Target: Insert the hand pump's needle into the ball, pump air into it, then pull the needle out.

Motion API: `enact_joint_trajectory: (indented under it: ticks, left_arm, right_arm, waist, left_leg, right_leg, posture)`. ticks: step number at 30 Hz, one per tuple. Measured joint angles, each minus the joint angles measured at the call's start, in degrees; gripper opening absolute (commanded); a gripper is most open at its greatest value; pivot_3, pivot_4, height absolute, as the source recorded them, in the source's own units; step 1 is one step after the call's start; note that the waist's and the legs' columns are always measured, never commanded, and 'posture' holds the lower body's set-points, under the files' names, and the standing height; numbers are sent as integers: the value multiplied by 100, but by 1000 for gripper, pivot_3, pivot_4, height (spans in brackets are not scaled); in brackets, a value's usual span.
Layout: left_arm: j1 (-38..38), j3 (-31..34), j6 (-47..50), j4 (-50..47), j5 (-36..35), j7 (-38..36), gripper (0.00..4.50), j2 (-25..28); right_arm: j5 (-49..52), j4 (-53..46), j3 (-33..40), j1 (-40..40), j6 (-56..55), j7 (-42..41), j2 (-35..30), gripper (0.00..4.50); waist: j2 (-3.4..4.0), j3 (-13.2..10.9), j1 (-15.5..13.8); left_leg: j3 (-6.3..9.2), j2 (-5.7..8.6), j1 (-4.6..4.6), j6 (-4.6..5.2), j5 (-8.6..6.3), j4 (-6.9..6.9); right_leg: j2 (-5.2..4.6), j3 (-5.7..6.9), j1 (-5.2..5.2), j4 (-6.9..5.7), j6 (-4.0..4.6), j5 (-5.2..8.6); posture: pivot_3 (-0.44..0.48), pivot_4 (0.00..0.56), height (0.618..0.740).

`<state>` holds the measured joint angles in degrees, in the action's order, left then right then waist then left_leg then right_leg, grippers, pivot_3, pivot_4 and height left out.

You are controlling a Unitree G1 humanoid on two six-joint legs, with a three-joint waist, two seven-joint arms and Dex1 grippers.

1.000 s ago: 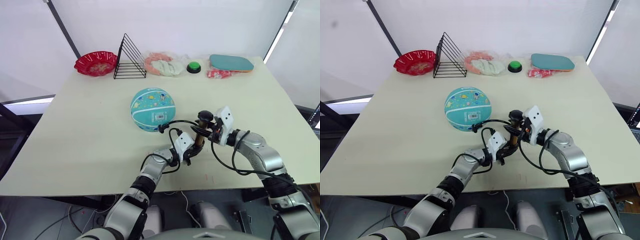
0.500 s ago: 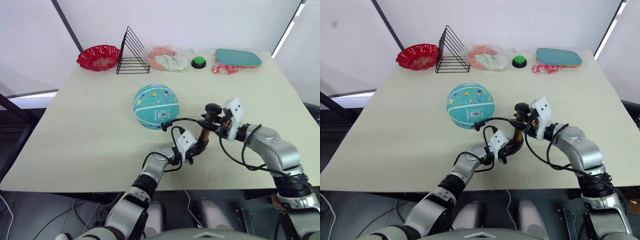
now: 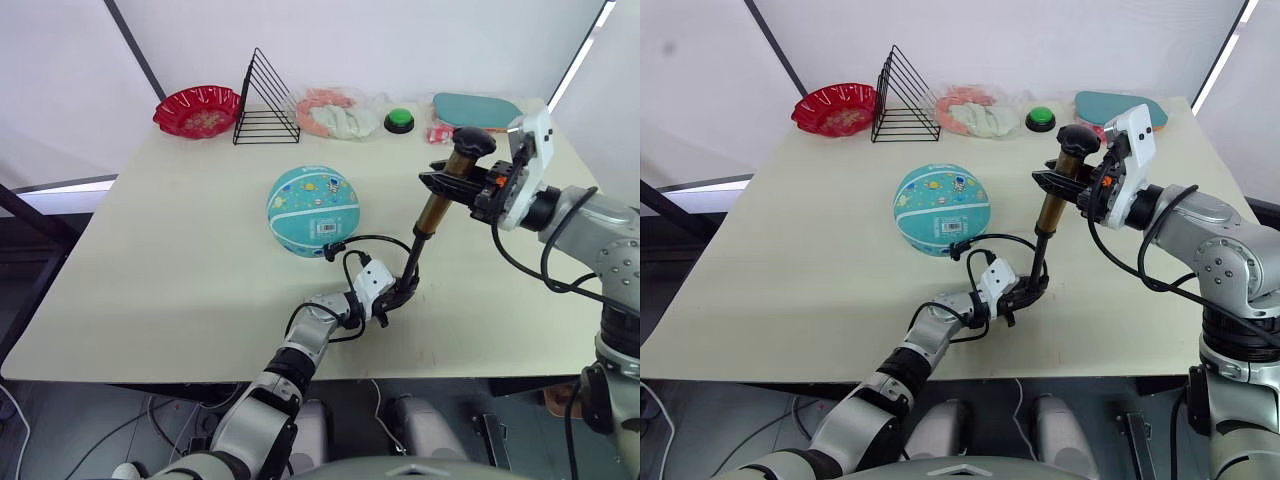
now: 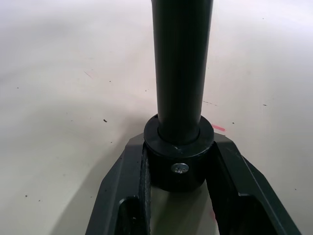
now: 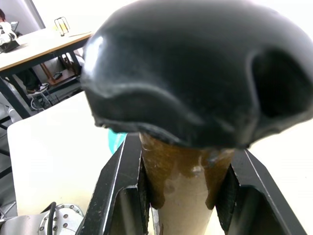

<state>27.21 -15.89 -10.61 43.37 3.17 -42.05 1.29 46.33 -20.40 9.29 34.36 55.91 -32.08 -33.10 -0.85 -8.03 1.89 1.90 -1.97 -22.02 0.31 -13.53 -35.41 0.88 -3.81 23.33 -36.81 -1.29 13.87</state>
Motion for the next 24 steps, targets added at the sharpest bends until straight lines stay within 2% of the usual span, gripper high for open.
enact_joint_trajectory:
  ticks: [7,9,11,14,18,24]
  left_arm:
    - [-58,-1,4,59,65,122,1050,76]
    - [-69,4,14,101,97,159,1050,84]
    - [-107,8,17,104,118,211,1050,87]
    - [-180,2,24,75,141,231,1050,103]
    - [-240,15,141,-11,139,249,1050,116]
    - [-334,8,193,-172,124,247,1050,127]
  right_arm:
    - [-657,-56,-665,-623,-1225,-408,104,1059]
    - [-834,19,-861,-732,-1532,-486,197,1059]
    - [-1021,123,-1065,-938,-1846,-527,343,1059]
    - [-1627,713,-1646,-1502,-2581,-587,674,1059]
    - [-2030,1793,-1885,-1576,-3307,-727,1055,1059]
    - [-2251,2236,-2035,-1677,-3632,-868,1141,1059]
  waist:
    - [-6,65,67]
    - [-30,98,80]
    - [-68,134,89]
    - [-104,176,91]
    - [-88,210,133]
    - [-65,209,140]
  left_leg:
    - [-4,-12,31,0,0,2]
    - [-1,-18,47,0,-1,4]
    - [0,-21,106,0,-1,20]
    - [0,-23,134,-1,-3,34]
    - [-2,-24,140,-7,-10,36]
    - [6,-25,137,-21,-19,35]
  right_leg:
    - [12,-3,-28,-2,3,2]
    - [18,2,-53,-2,25,15]
    - [18,5,-78,-2,33,20]
    - [16,8,-98,-1,51,31]
    - [19,6,-115,-1,54,34]
    - [20,11,-117,-1,56,43]
  posture:
    - [0,150,740]
    - [0,150,740]
    - [0,150,740]
    - [0,150,740]
    - [0,150,740]
    - [0,150,740]
